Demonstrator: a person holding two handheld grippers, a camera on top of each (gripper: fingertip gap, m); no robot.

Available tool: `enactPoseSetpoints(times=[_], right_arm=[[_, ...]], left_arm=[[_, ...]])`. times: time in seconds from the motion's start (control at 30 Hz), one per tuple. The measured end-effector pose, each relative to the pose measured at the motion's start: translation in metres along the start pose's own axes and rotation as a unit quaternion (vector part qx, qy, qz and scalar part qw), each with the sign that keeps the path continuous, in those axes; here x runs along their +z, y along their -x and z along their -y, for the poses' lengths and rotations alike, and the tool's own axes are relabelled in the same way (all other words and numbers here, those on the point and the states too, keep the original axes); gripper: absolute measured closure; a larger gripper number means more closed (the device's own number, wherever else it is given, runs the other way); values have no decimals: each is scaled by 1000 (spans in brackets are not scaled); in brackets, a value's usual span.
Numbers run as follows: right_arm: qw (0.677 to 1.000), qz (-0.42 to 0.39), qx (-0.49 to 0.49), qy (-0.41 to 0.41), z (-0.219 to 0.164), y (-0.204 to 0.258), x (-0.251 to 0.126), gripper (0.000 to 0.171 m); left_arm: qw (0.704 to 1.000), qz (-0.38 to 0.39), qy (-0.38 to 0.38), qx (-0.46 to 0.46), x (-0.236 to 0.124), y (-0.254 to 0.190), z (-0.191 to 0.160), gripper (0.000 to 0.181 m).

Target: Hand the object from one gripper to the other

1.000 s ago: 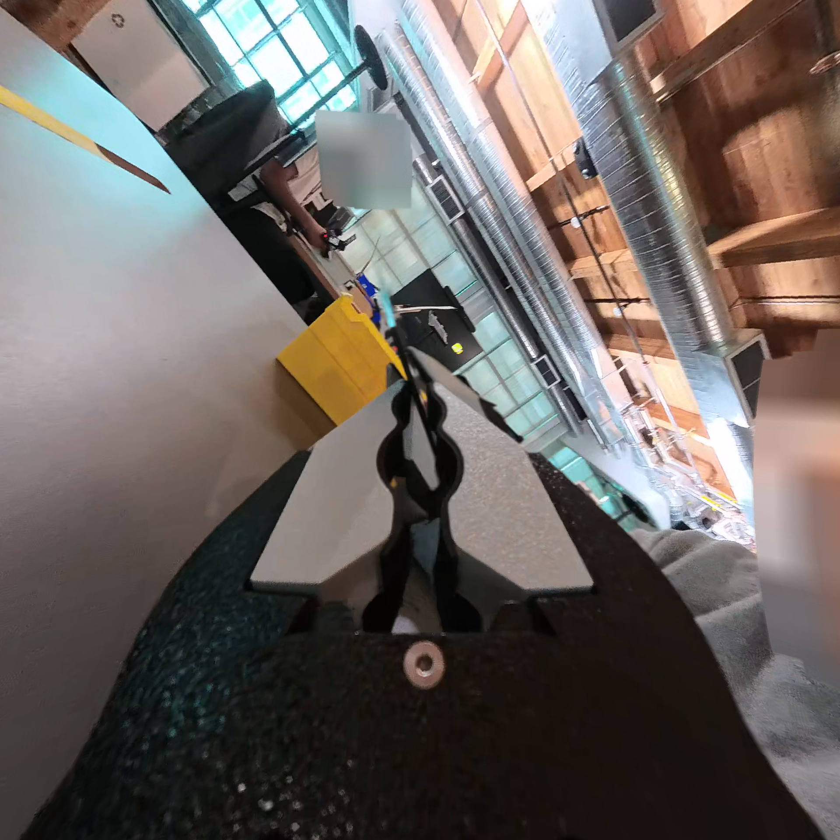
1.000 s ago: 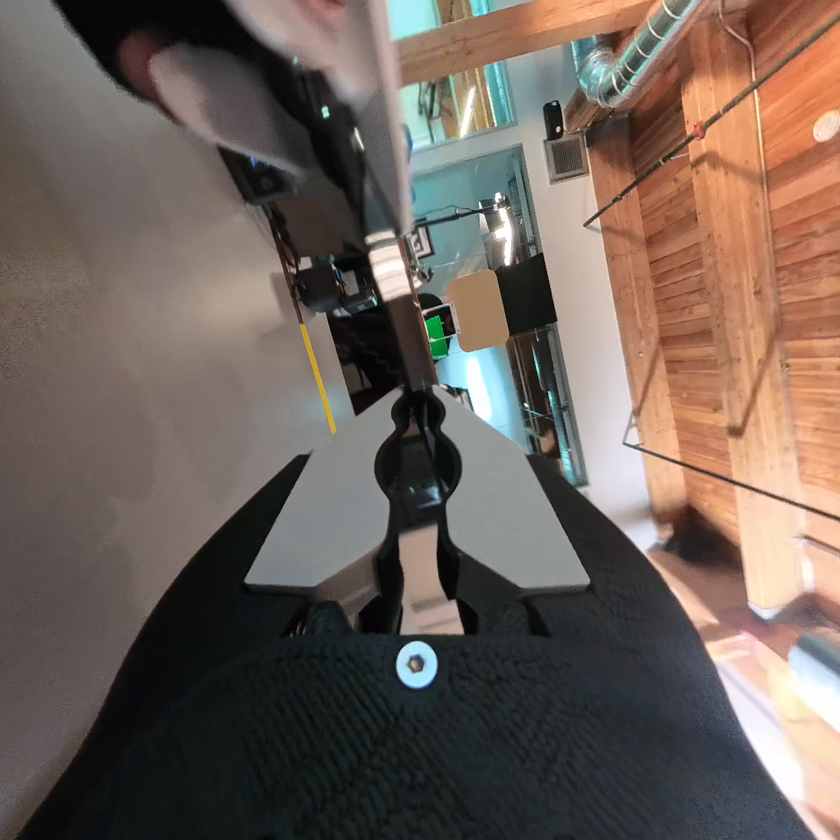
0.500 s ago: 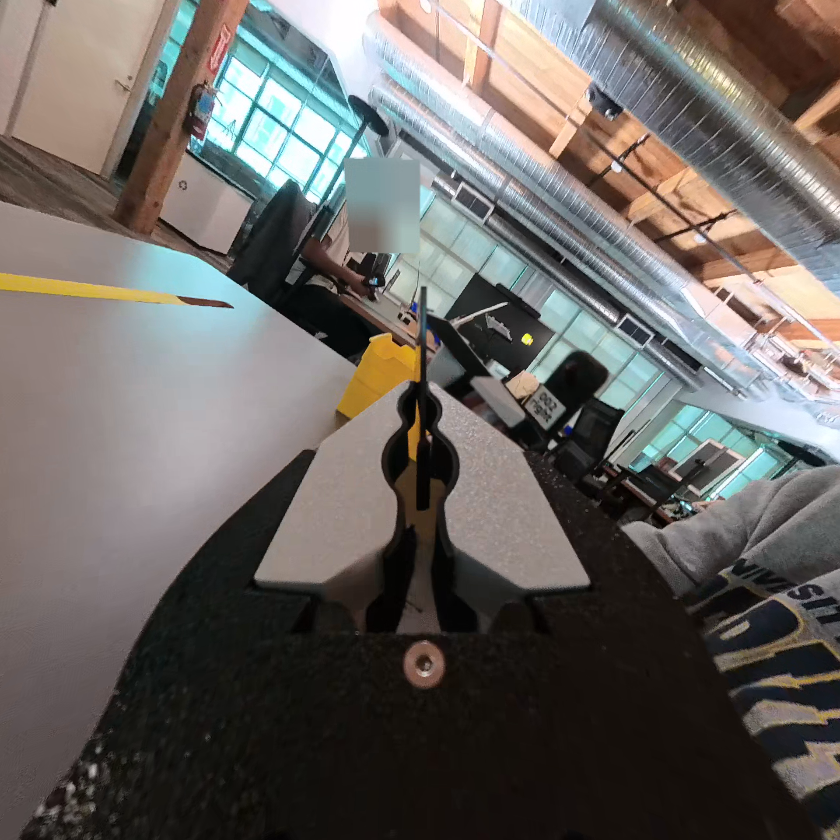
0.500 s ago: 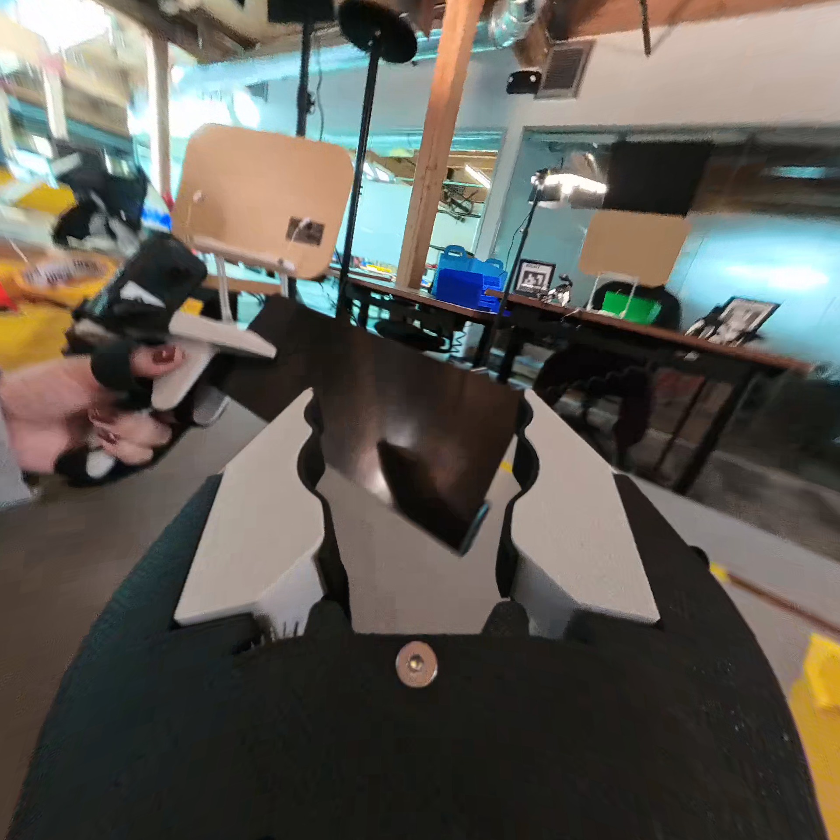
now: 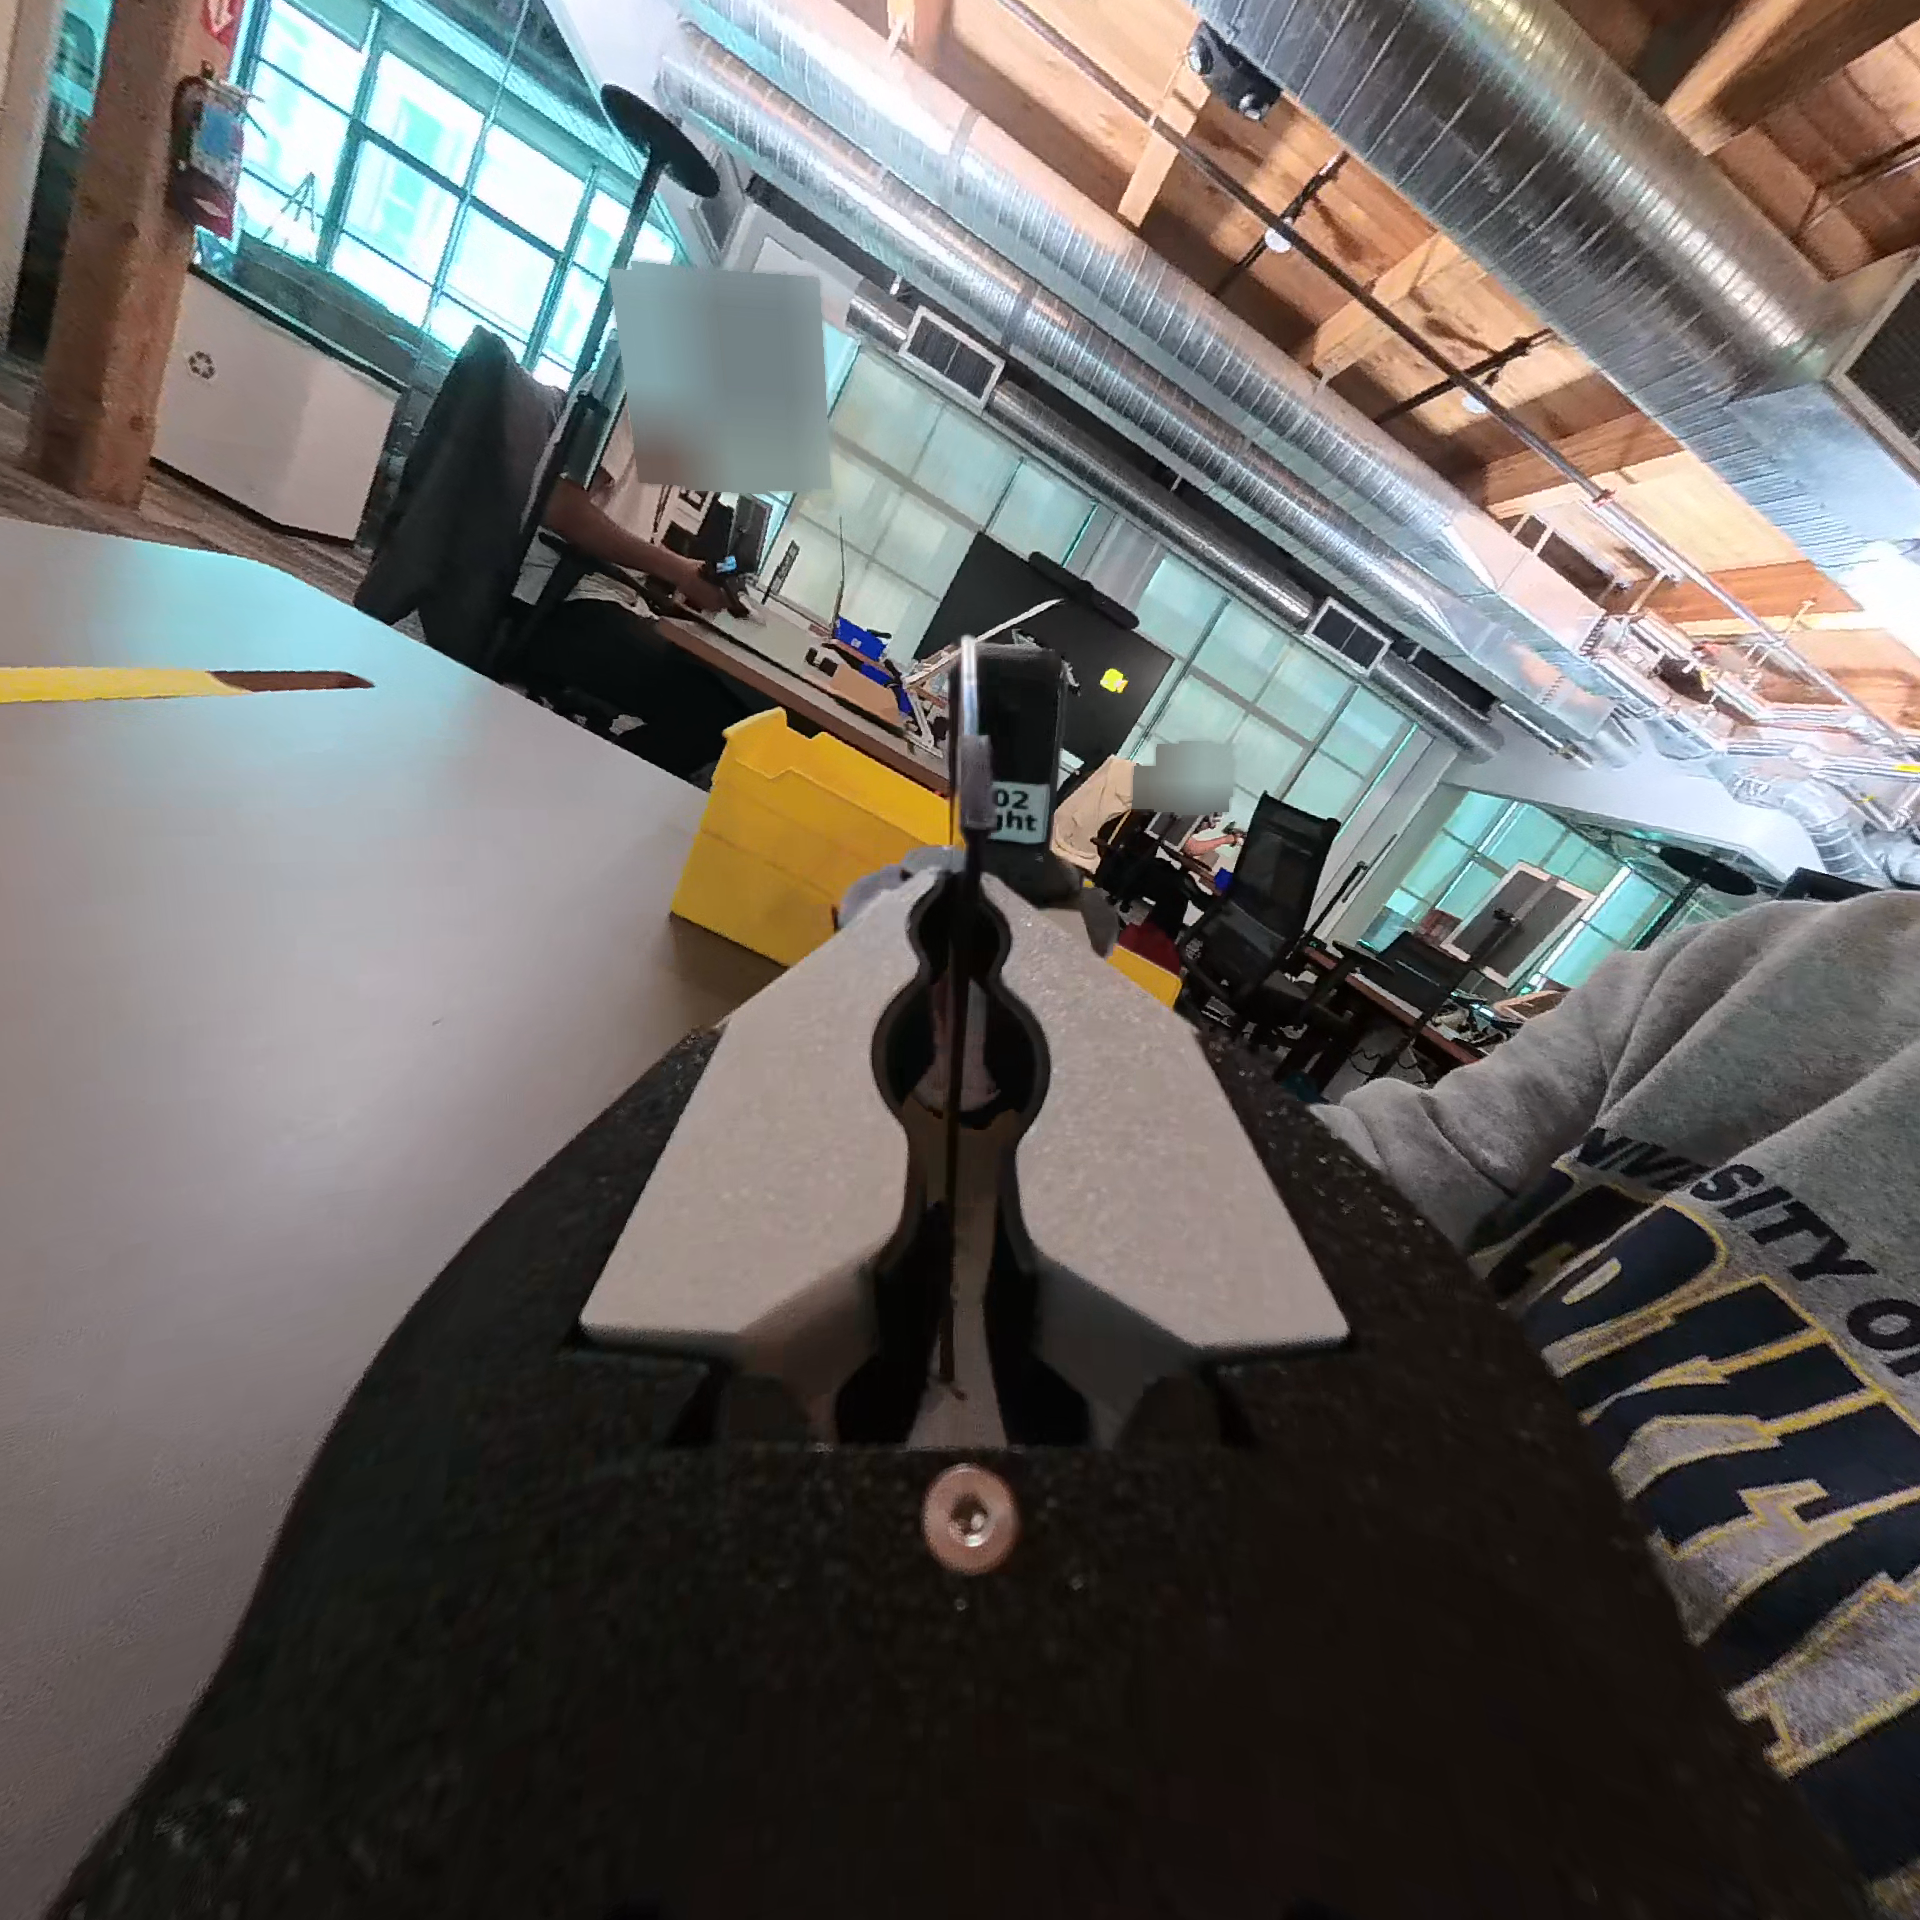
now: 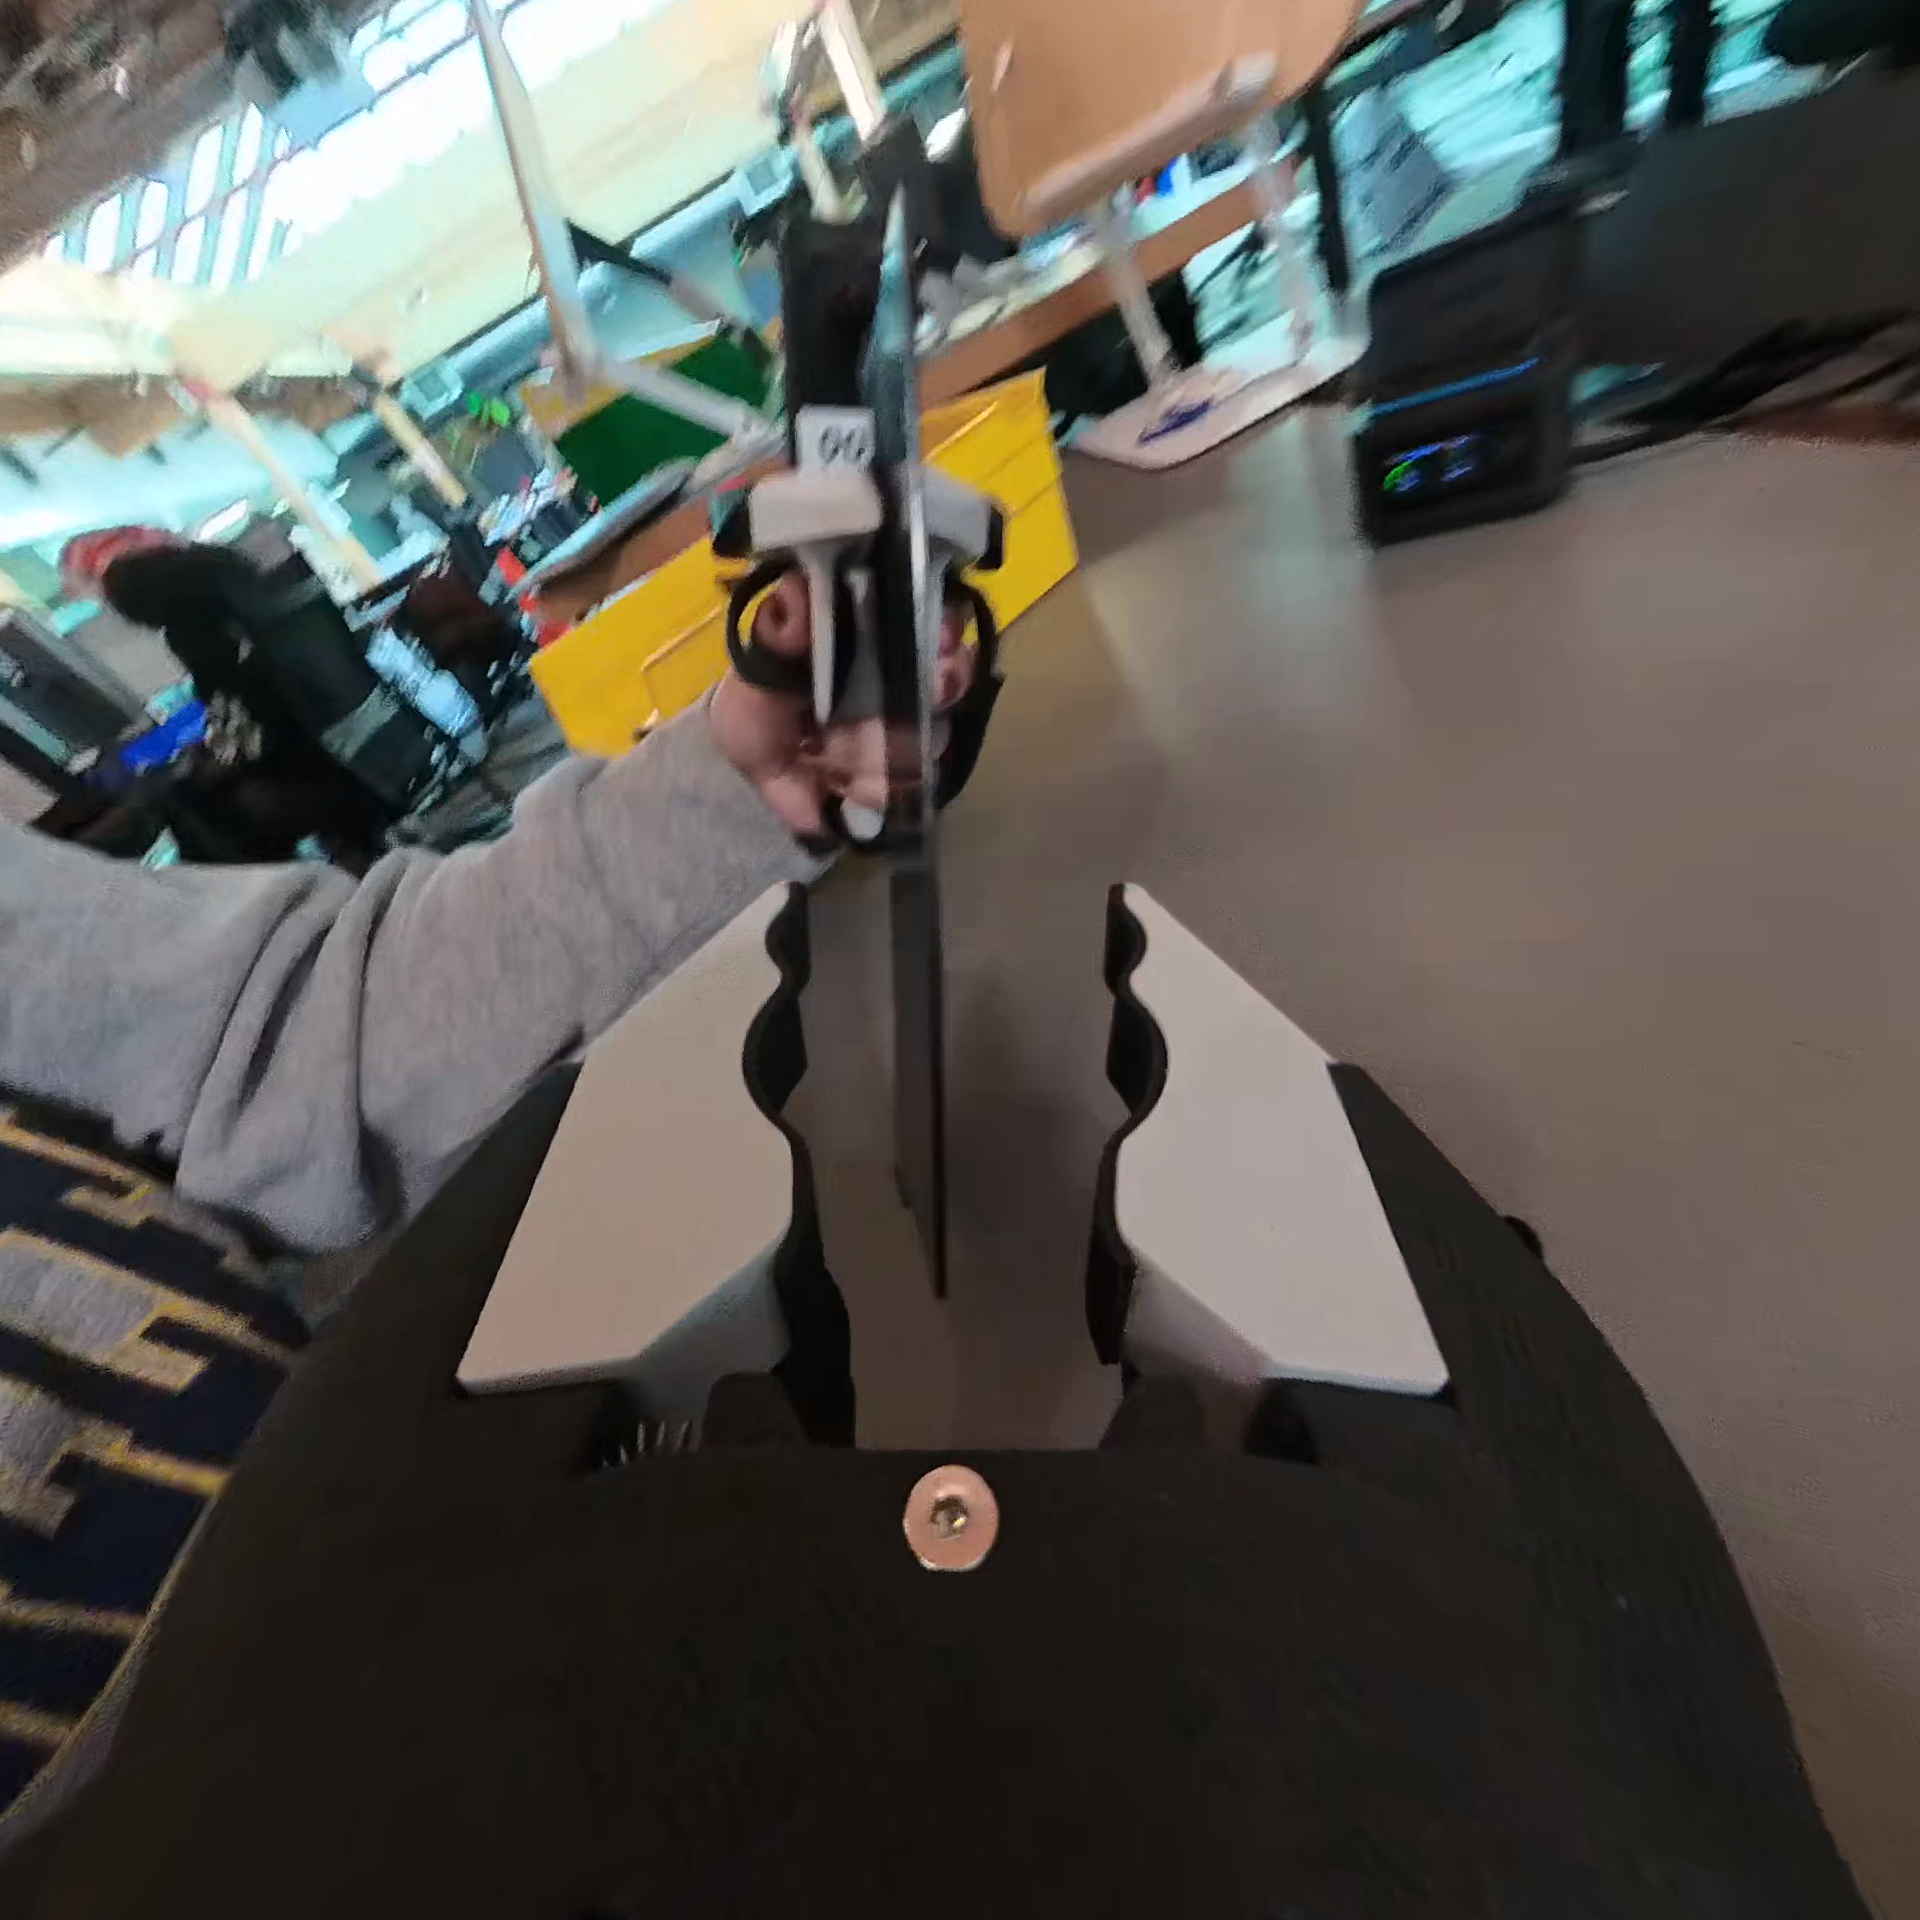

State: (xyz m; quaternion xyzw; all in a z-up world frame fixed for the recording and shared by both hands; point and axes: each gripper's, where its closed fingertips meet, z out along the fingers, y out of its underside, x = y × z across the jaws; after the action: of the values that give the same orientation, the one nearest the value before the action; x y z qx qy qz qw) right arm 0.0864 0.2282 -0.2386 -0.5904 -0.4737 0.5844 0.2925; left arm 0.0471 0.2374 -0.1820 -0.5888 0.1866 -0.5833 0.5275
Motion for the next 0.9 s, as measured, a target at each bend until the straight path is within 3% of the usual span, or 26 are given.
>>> enactPoseSetpoints(times=[0.17, 0.27, 0.37, 0.47, 0.6, 0.67, 0.7, 0.8, 0.9], right_arm=[[998, 41, -29, 43, -14, 19, 14, 167], [999, 37, -28, 21, -6, 18, 12, 170], [999, 28, -24, -21, 7, 13, 5, 171], [997, 26, -3, -71, 23, 10, -4, 171], [990, 39, 39, -130, 40, 6, -16, 171], [986, 46, 61, -145, 44, 5, -21, 171], [984, 49, 76, -150, 45, 3, -23, 171], [977, 68, 126, -157, 46, 1, -25, 171], [967, 91, 182, -153, 42, -2, -24, 171]], left_arm=[[1000, -22, -19, -7, 5, -7, 4, 181], [998, -29, -48, -10, 4, -7, 12, 179], [996, -21, -75, -34, 2, -1, 19, 141], [997, 2, -75, -27, 3, 8, 17, 125], [982, 129, -32, 131, 6, 26, 10, 101], [936, 225, 18, 272, 2, 37, 7, 97], [896, 274, 40, 348, -1, 40, 9, 94], [742, 367, 79, 556, -5, 34, 19, 95], [597, 393, 118, 689, 3, 23, 17, 97]])
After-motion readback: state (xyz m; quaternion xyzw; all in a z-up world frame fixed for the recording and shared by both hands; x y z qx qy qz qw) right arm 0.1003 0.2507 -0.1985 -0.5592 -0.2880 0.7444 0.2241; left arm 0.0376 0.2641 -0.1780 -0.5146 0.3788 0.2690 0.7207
